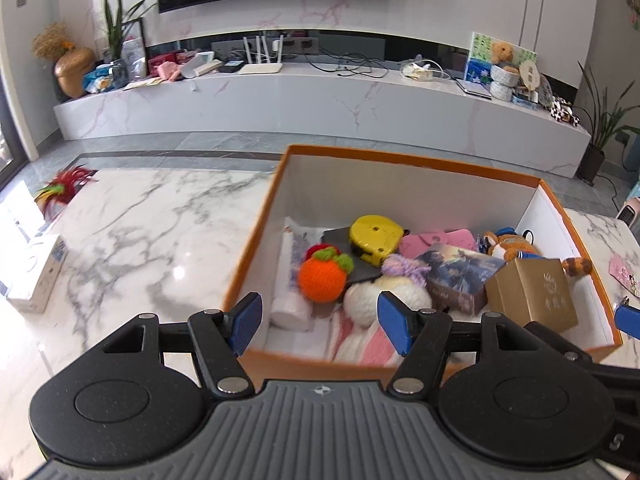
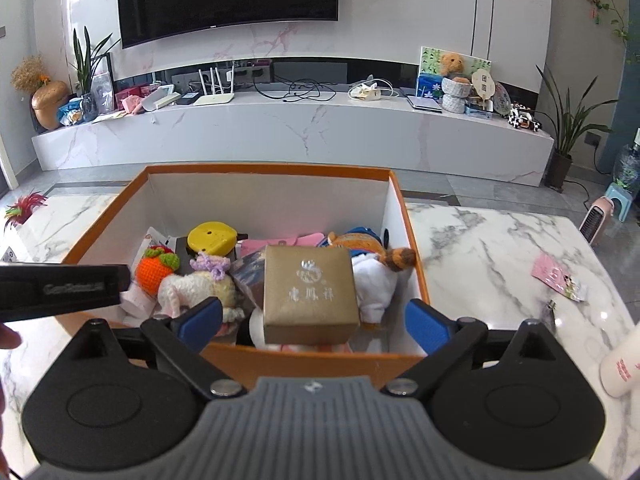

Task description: Organize objects

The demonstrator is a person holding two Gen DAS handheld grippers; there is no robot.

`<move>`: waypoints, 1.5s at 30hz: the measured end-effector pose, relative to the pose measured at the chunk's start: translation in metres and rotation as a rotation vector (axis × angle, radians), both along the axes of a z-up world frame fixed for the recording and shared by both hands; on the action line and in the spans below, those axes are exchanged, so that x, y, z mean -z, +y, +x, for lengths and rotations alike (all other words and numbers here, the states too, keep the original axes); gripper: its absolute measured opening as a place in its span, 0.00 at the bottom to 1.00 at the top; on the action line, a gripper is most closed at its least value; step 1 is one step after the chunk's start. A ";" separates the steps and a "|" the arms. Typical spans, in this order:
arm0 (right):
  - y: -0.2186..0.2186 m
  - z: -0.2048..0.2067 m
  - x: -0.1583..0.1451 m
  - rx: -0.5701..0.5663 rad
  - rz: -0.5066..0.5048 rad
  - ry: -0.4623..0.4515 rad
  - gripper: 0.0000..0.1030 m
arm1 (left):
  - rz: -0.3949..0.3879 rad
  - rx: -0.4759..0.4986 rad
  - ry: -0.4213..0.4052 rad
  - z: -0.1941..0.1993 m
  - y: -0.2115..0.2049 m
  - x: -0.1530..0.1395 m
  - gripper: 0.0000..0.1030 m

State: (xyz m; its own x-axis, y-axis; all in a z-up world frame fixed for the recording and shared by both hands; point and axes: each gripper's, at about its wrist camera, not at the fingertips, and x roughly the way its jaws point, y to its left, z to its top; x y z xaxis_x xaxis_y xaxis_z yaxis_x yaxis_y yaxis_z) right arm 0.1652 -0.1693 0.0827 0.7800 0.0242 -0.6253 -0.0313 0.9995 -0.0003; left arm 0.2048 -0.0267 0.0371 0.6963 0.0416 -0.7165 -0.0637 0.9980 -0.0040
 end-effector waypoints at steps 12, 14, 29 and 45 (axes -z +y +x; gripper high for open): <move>0.007 -0.036 -0.014 0.006 -0.038 -0.019 0.96 | 0.147 0.027 -0.058 -0.060 -0.004 -0.015 0.73; 0.010 -0.043 -0.015 0.007 -0.049 -0.021 0.96 | 0.135 0.032 -0.050 -0.068 -0.003 -0.013 0.73; 0.008 -0.063 -0.007 0.061 -0.052 0.001 0.96 | 0.088 0.018 -0.044 -0.082 -0.008 -0.012 0.73; 0.007 -0.060 -0.005 0.053 -0.084 0.005 0.96 | 0.096 0.000 -0.042 -0.080 -0.008 -0.008 0.77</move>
